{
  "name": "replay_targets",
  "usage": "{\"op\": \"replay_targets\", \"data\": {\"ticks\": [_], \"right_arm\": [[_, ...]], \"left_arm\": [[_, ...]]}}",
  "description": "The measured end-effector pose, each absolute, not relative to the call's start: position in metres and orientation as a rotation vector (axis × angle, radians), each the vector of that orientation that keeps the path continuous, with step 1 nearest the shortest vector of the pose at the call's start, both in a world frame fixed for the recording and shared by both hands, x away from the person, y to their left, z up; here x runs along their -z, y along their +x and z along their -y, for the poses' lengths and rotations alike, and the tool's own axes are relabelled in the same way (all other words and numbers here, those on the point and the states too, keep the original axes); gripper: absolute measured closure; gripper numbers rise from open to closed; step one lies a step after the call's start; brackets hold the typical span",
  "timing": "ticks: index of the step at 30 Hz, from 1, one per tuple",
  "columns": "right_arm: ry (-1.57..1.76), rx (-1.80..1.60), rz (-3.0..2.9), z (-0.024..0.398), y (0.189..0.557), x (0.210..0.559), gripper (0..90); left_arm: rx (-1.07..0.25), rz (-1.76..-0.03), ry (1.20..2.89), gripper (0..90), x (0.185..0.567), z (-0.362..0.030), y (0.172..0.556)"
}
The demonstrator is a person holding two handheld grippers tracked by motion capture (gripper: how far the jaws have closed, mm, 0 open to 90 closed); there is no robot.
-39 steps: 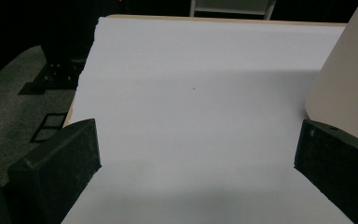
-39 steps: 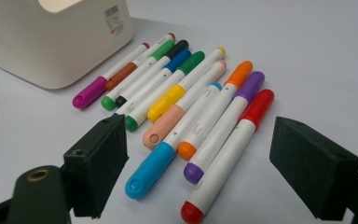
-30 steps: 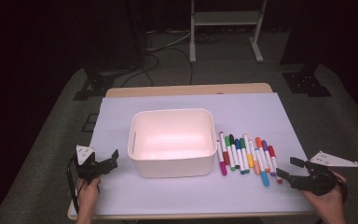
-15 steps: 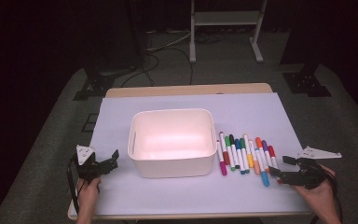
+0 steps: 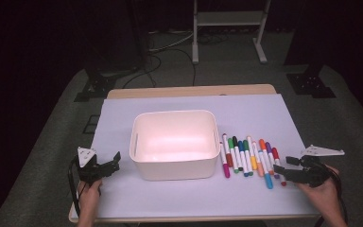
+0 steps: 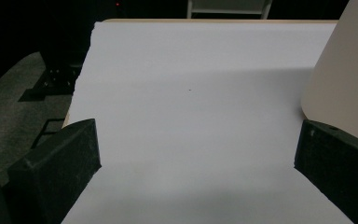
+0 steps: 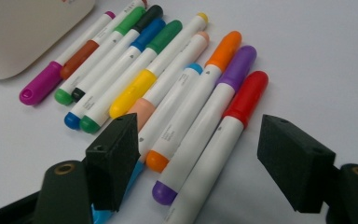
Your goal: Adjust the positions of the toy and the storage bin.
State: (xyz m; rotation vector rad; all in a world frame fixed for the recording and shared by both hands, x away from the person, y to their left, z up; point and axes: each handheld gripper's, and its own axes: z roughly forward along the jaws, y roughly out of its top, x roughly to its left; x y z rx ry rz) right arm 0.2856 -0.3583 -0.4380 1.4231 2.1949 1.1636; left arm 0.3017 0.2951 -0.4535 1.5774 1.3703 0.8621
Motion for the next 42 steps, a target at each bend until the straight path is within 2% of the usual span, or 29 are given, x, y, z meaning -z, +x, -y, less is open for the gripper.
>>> {"op": "replay_targets", "data": {"ticks": [4,11,22,27,34,42], "right_arm": [[1.454,-1.146,-2.196,0.359,0.290,0.439,34.6],[1.515,-1.087,-2.188,0.358,0.297,0.441,49.0],[1.556,-0.902,-2.196,0.352,0.304,0.446,59.2],[1.528,-0.805,-2.184,0.348,0.305,0.445,72.5],[1.565,-0.777,-2.178,0.351,0.308,0.442,75.9],[1.542,-0.849,-2.209,0.349,0.306,0.419,75.9]], "left_arm": [[-0.862,-1.367,1.578,0.0,0.454,-0.295,0.302],[-0.865,-1.362,1.583,0.0,0.454,-0.294,0.302],[-0.871,-1.353,1.587,0.0,0.454,-0.294,0.302],[-0.872,-1.351,1.588,0.0,0.454,-0.294,0.301],[-0.873,-1.350,1.591,0.0,0.454,-0.293,0.301],[-0.875,-1.349,1.590,0.0,0.454,-0.293,0.301]]}}
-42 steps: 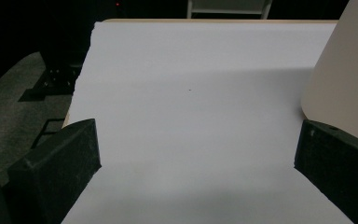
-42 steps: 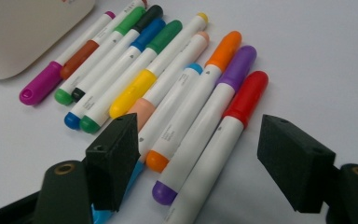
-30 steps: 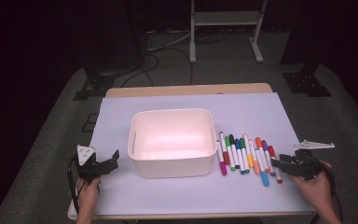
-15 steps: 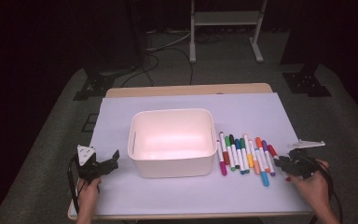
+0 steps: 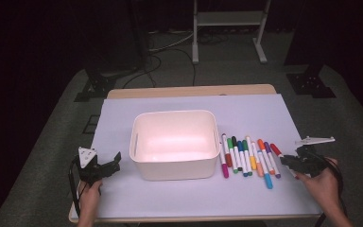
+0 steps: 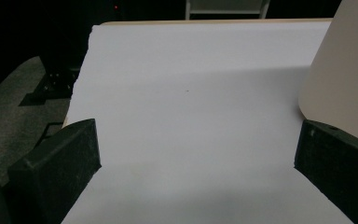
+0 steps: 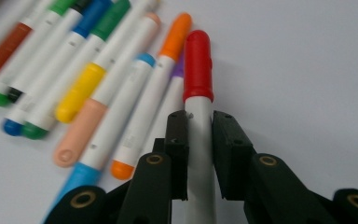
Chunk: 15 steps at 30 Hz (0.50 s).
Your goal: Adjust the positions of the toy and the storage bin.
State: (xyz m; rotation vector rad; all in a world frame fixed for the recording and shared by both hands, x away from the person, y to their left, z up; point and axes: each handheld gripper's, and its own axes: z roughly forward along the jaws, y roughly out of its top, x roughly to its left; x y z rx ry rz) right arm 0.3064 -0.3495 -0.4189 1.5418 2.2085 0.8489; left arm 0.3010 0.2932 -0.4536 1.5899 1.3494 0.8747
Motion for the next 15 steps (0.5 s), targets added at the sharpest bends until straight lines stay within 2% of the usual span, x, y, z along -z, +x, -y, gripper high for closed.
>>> {"op": "replay_targets", "data": {"ticks": [15], "right_arm": [[1.357,-1.138,-2.291,0.314,0.303,0.347,76.0]], "left_arm": [[-0.878,-1.350,1.588,0.0,0.454,-0.294,0.301]]}}
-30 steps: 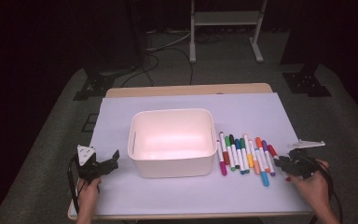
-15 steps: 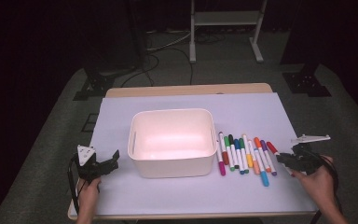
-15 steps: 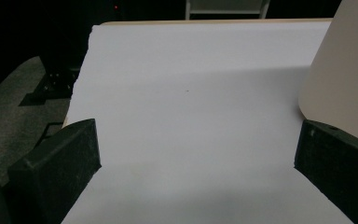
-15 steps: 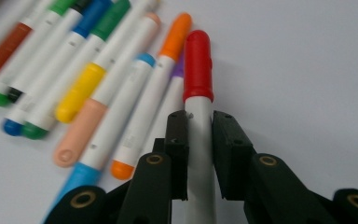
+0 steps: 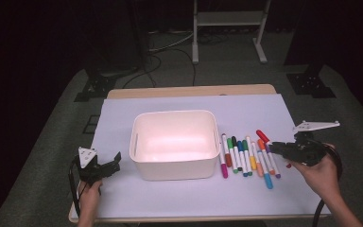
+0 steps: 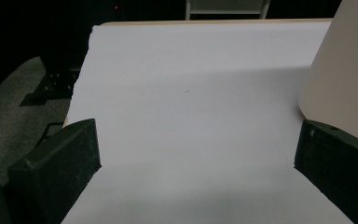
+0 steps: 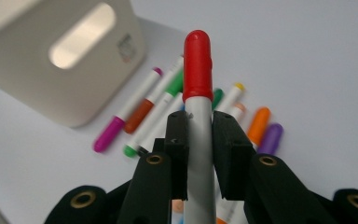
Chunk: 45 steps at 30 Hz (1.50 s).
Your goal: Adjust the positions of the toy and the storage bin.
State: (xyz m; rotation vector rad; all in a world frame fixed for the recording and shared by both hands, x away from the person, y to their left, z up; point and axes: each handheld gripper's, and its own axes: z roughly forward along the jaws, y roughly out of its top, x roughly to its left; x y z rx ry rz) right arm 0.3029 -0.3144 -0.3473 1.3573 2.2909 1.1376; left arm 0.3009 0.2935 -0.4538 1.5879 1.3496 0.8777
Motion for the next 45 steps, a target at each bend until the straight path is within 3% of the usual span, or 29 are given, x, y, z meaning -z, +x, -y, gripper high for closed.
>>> {"op": "replay_targets", "data": {"ticks": [21,45], "right_arm": [[0.943,-1.377,-2.550,0.232,0.316,0.271,76.0],[0.584,-1.308,-2.833,0.138,0.346,0.257,75.9]], "left_arm": [[-0.883,-1.332,1.601,0.0,0.454,-0.293,0.300],[-0.874,-1.353,1.592,0.0,0.454,-0.294,0.301]]}}
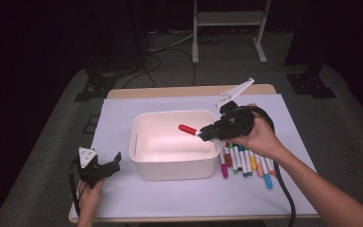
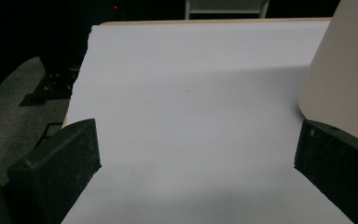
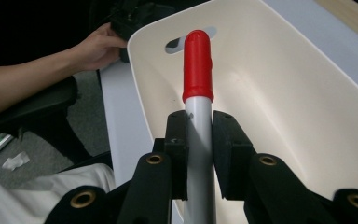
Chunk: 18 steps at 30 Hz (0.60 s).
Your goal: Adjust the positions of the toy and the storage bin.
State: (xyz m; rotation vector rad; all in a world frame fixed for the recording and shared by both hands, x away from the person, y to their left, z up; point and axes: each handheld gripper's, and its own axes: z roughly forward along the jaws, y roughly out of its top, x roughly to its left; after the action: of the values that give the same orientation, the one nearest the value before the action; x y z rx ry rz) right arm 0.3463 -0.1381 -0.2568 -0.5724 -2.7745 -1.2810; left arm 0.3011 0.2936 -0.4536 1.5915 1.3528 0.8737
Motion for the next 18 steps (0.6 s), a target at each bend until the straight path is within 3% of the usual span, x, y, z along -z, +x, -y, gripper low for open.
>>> {"op": "replay_targets", "data": {"ticks": [18], "right_arm": [[-0.400,1.161,2.787,0.080,0.365,0.276,75.9]], "left_arm": [[-0.872,-1.353,1.588,0.0,0.454,-0.293,0.301]]}}
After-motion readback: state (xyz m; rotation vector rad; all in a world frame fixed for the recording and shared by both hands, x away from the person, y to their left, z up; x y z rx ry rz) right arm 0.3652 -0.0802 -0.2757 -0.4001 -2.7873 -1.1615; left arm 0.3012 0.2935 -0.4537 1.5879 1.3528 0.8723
